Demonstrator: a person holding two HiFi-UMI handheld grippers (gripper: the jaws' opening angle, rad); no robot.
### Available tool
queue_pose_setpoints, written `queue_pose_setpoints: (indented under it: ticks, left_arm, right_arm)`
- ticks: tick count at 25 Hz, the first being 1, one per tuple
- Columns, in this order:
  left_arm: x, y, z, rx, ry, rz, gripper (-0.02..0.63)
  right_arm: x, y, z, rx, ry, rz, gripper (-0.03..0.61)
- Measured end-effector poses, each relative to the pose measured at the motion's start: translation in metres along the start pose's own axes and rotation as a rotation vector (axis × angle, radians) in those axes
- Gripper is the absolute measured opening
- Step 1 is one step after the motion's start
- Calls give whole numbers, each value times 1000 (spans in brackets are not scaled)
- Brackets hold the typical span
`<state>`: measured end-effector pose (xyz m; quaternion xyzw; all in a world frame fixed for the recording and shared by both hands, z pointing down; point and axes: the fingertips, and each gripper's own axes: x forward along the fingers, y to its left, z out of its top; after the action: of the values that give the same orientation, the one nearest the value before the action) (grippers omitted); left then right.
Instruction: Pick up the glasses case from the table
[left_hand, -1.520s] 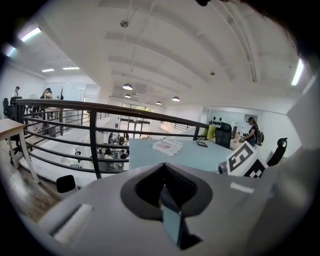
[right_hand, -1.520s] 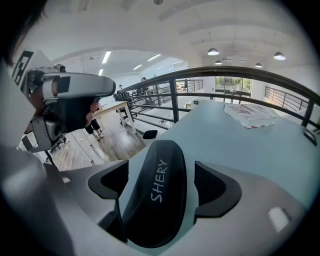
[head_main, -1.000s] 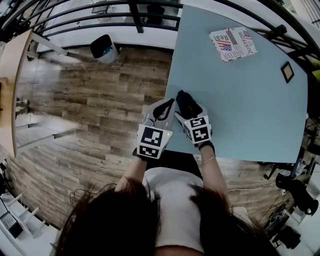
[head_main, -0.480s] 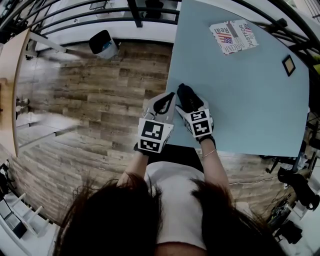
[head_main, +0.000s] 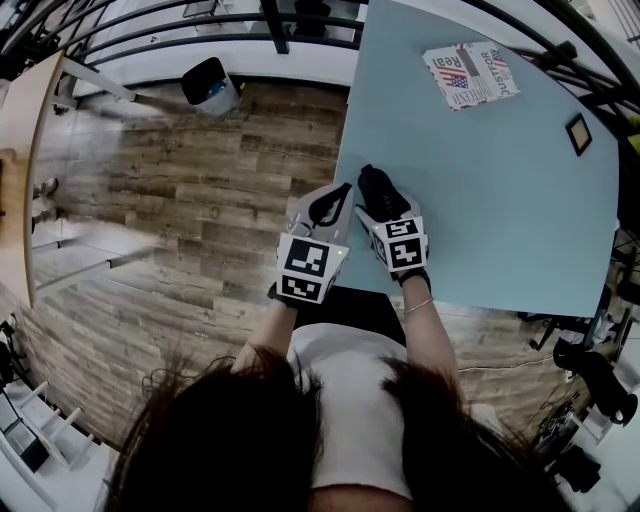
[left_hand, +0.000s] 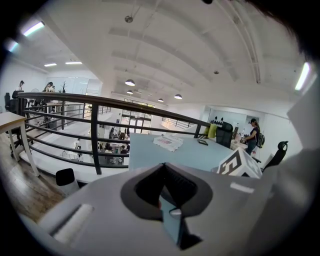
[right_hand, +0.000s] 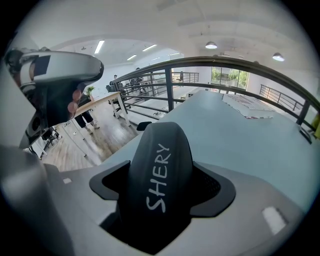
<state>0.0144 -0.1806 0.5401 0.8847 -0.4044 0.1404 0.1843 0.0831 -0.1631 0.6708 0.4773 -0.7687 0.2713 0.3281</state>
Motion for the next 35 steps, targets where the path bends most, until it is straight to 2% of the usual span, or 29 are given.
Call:
queue_pose_setpoints:
  ticks: [14, 23, 35]
  left_arm:
    - [-4, 6, 8, 19, -30, 36, 57]
    - [-14, 0, 27, 39, -60, 50, 57]
    - [-26, -4, 61, 78, -126, 71, 57]
  right_arm:
    - [-21, -11, 8, 19, -34, -16, 351]
    - [-49, -18, 35, 6, -115, -29, 348]
    - [-106, -37, 82, -5, -272, -80, 348]
